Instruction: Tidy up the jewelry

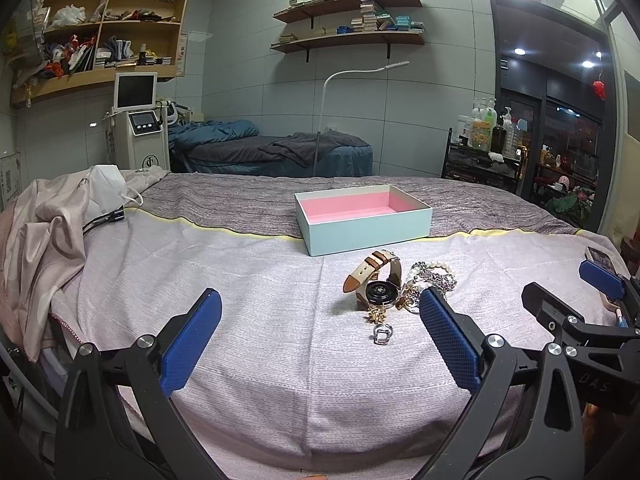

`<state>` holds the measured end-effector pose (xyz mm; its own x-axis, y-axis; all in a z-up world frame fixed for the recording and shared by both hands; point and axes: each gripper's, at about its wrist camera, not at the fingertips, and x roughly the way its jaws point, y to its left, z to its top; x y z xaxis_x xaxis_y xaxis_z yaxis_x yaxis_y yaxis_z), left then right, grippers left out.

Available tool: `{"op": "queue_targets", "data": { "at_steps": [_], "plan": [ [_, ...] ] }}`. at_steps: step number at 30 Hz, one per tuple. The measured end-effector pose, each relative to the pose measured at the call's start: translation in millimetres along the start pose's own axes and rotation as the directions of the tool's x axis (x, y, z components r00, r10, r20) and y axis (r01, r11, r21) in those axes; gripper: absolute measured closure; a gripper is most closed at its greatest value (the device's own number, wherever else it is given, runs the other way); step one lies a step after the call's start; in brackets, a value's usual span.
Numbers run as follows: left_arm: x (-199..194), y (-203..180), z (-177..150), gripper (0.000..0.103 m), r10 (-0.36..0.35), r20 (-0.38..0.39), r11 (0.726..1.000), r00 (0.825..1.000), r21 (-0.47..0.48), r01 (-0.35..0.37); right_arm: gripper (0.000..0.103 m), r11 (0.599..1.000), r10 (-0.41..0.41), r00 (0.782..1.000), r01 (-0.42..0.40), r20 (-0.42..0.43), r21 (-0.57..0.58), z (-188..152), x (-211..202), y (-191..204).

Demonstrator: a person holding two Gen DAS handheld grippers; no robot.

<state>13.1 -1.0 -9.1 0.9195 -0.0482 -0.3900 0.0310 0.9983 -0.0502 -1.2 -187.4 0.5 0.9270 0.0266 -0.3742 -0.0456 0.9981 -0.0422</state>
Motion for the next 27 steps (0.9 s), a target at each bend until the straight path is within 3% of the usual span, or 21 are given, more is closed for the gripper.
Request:
{"op": "queue_targets", "data": {
  "at_steps": [14,22,27],
  "plan": [
    [4,-3,2,0.006,-0.037,0.0,0.999,0.999,0.028,0.037,0.006,1.0,0.014,1.0,-0.014,-0.026,-0.014,1,9,0],
    [31,1,9,0.006,-0.093,-0.055,0.99,0.994,0.1,0.098,0.006,0.984,0.128,0.967,-0.152,-0.22,-0.097,1,53,-5],
    [73,5,15,0.028,-0.18,-0.168,0.977,0.969,0.083,0.195,0.007,0.957,0.146,0.954,-0.203,-0.26,-0.208,1,68,14]
  ]
}}
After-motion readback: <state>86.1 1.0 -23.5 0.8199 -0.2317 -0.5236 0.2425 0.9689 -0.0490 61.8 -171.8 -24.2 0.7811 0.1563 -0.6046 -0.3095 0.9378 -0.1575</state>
